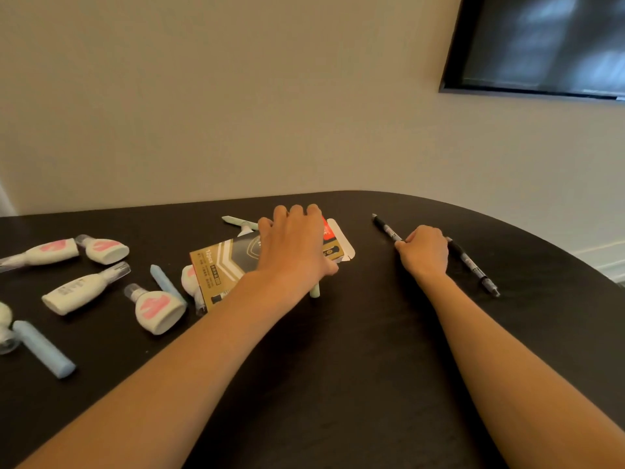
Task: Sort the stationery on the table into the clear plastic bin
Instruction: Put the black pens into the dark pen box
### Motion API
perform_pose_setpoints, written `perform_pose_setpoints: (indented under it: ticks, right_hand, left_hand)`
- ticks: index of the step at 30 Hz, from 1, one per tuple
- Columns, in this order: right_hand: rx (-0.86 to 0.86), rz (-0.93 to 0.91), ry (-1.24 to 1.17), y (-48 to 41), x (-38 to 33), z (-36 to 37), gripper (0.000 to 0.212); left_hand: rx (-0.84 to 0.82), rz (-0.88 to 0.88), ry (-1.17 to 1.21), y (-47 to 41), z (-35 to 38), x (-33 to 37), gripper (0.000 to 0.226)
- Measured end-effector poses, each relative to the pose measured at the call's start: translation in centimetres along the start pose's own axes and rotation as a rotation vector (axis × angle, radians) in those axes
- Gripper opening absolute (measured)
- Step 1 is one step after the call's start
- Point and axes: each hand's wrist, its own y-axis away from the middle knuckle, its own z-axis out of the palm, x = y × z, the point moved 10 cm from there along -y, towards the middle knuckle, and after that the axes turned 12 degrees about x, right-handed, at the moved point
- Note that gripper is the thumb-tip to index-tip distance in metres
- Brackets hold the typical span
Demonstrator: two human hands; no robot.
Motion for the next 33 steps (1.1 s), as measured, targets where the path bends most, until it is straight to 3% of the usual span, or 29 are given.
perform_pose_setpoints:
  ticks: [6,11,16,18,24,33]
  right_hand:
    - [0.098,0.026,-0.311,1.7,-0.3,-2.5,0.007]
    - [0.138,0.197,-0.690,4.1,0.4,-4.4,0.003]
    - [-0.088,0.473,-1.178,8.1,-1.0,-4.4,0.011]
    - [-0.186,0.482,-1.282,9.9,-2.5,-4.6,0.011]
    - [-0.307,0.325,-1.250,15.0,-7.3,-5.6,0.014]
    - [-0.449,0.235,-1.196,21.3,-12.9,-4.2,0.015]
  left_hand:
    - [0.014,-0.003,-0.003,0.9,-1.0,-0.5,0.086]
    - [0.039,-0.015,-0.018,2.7,-3.1,-2.0,0.085]
    - [0.023,-0.068,-0.032,5.6,-4.9,-5.0,0.088]
    - [0.014,-0.080,-0.027,6.8,-5.4,-6.2,0.088]
    - [-0.010,-0.149,-0.036,9.8,-6.9,-10.7,0.090]
    - [-0.007,-0.157,0.017,12.0,-8.0,-13.8,0.093]
